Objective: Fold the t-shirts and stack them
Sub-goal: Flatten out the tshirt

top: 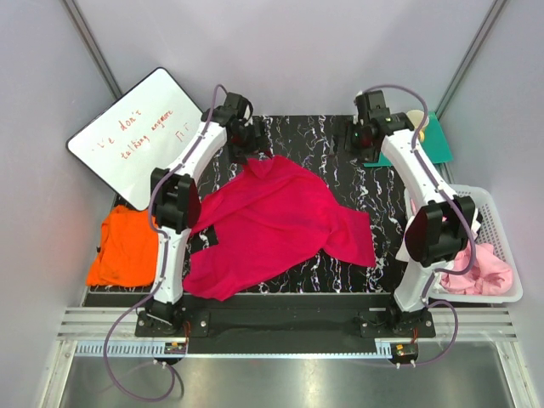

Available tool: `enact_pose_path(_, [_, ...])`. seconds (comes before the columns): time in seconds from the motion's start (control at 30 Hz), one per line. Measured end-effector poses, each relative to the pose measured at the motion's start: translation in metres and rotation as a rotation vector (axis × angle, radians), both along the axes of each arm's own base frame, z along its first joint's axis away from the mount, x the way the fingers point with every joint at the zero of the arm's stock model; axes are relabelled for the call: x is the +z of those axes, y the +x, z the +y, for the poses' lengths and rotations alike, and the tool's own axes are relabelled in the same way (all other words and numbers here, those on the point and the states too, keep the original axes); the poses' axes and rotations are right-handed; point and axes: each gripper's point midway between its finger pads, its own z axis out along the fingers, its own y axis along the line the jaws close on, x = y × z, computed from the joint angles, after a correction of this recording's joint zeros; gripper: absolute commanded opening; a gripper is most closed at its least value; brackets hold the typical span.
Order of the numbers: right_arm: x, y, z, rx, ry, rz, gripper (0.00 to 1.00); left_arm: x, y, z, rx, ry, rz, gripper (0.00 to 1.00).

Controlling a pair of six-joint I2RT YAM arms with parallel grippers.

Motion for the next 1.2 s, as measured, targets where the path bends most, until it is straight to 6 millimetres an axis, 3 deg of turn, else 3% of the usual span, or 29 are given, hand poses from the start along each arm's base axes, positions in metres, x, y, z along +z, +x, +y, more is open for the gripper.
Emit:
enact_pose_path(0.13, [-0.04,-0.021,-0.01,-0.027,-0.003,0.132,0.98,-0.026,-0.005,-0.01,-0.024,-0.042,0.078,0.87])
enact_pose_path(0.37, [-0.08,-0.048,-0.011,-0.049,0.014,0.267,0.97,-0.043,-0.014,-0.015,-0.027,-0.071,0.135,0.86])
enact_pose_path(0.63, [-0.112,-0.082,-0.019,-0.075,-0.006,0.381,0.95,-0.064,-0.019,-0.01,-0.004,-0.05,0.186,0.88])
enact_pose_path(0.87, [-0.137,-0.112,-0.042,-0.122,-0.12,0.48,0.93,-0.089,-0.018,-0.005,0.015,-0.021,0.225,0.88])
enact_pose_path(1.2, [-0.177,-0.16,-0.067,-0.162,-0.238,0.633,0.92,-0.092,-0.015,-0.003,0.024,-0.003,0.215,0.89])
